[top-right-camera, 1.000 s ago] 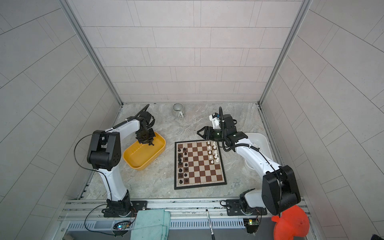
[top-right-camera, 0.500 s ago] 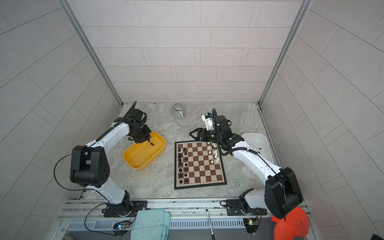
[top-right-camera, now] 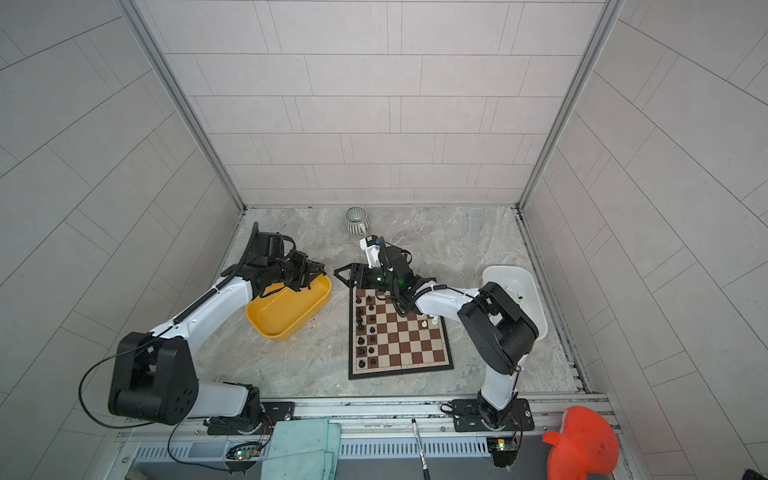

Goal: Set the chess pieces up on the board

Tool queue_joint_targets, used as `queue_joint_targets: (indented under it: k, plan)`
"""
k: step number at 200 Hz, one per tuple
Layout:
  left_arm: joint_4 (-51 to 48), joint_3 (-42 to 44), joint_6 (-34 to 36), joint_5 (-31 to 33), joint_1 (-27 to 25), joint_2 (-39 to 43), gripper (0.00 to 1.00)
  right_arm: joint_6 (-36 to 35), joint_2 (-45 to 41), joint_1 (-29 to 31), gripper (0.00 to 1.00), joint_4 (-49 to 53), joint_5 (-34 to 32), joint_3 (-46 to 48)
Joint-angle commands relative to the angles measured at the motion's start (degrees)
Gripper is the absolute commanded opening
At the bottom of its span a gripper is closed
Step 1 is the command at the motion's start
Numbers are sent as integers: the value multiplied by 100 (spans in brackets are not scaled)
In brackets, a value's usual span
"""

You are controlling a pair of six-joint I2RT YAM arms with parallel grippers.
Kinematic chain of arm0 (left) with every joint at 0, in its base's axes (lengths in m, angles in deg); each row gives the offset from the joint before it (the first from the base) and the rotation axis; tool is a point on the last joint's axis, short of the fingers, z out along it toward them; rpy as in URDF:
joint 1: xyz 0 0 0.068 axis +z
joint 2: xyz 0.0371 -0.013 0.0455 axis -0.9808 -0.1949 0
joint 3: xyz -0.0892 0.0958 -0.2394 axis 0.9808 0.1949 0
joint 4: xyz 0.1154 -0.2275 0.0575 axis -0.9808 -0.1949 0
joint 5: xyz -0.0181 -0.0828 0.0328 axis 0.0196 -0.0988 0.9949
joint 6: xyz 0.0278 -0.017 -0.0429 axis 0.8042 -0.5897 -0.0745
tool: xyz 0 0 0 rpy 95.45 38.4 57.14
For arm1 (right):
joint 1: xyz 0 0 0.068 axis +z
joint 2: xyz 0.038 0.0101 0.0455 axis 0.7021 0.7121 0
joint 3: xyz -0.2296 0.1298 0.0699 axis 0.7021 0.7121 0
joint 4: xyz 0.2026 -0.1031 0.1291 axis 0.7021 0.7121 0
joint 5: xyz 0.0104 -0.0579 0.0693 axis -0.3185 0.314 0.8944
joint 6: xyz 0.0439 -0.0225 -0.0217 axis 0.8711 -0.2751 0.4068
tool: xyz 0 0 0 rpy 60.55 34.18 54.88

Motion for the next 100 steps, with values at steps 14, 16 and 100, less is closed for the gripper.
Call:
queue_joint_targets:
  k: [14, 16, 100]
  plan:
    - [1331, 184, -850, -258, -83, 236, 11, 1293, 416, 171, 67, -1581, -172, -436]
    - [1370, 205, -858, -257, -85, 241, 11, 1338, 446, 171, 67, -1611, -169, -443]
    - [1645, 329, -1000, -332, -83, 276, 9, 1876, 749, 116, 43, -2078, -226, -474]
